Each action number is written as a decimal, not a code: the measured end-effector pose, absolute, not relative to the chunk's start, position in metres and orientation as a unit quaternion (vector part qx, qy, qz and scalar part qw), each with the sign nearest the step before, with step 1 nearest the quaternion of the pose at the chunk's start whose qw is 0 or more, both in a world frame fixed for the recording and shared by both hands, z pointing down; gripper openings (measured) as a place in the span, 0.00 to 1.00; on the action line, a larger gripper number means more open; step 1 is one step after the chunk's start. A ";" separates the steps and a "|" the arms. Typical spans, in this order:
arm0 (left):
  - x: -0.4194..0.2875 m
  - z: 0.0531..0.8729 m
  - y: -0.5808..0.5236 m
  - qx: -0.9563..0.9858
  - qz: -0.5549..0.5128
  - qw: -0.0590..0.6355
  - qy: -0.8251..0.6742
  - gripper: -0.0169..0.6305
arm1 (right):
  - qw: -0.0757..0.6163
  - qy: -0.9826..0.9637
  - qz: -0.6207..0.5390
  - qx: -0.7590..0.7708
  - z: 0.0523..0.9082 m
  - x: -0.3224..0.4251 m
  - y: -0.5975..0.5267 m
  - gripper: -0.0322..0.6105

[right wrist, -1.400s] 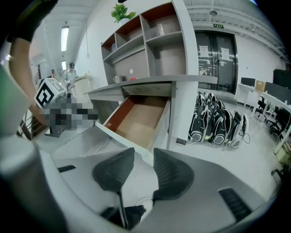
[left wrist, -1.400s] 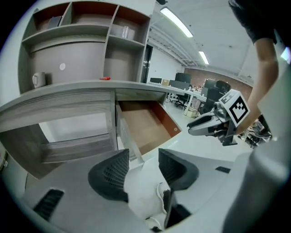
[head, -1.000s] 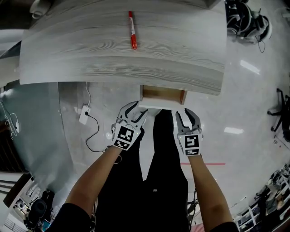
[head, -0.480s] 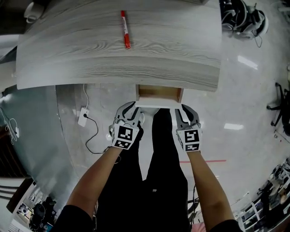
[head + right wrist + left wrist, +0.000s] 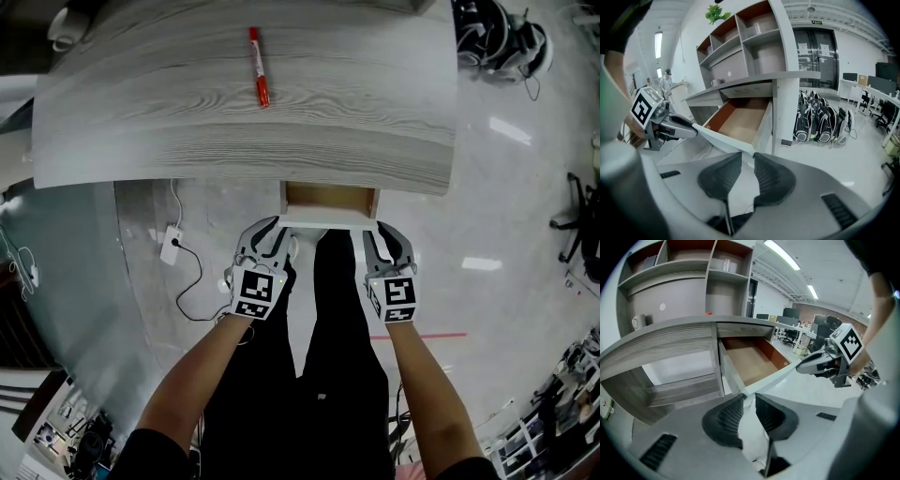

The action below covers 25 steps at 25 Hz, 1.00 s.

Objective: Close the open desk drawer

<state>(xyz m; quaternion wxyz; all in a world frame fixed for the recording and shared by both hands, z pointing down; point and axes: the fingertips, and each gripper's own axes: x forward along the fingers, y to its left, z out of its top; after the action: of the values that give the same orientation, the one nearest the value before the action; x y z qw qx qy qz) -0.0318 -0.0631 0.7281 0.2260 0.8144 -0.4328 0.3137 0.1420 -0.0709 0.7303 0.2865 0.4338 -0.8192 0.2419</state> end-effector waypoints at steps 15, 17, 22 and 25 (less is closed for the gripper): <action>-0.035 0.692 -0.080 0.804 0.269 0.259 -0.462 0.17 | 0.226 -0.808 0.262 0.476 0.695 0.142 -0.086 0.20; -0.035 0.692 -0.082 0.802 0.270 0.262 -0.464 0.16 | 0.225 -0.809 0.263 0.475 0.695 0.142 -0.087 0.20; -0.036 0.692 -0.092 0.796 0.271 0.265 -0.472 0.16 | 0.225 -0.808 0.264 0.477 0.694 0.141 -0.095 0.20; -0.040 0.692 -0.105 0.793 0.268 0.264 -0.479 0.16 | 0.221 -0.807 0.264 0.480 0.695 0.137 -0.106 0.20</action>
<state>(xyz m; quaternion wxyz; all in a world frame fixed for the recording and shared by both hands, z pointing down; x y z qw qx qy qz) -0.0399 -0.1050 0.6918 0.2639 0.7933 -0.4789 0.2678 0.1372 -0.1060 0.6947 0.2210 0.4800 -0.8070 0.2636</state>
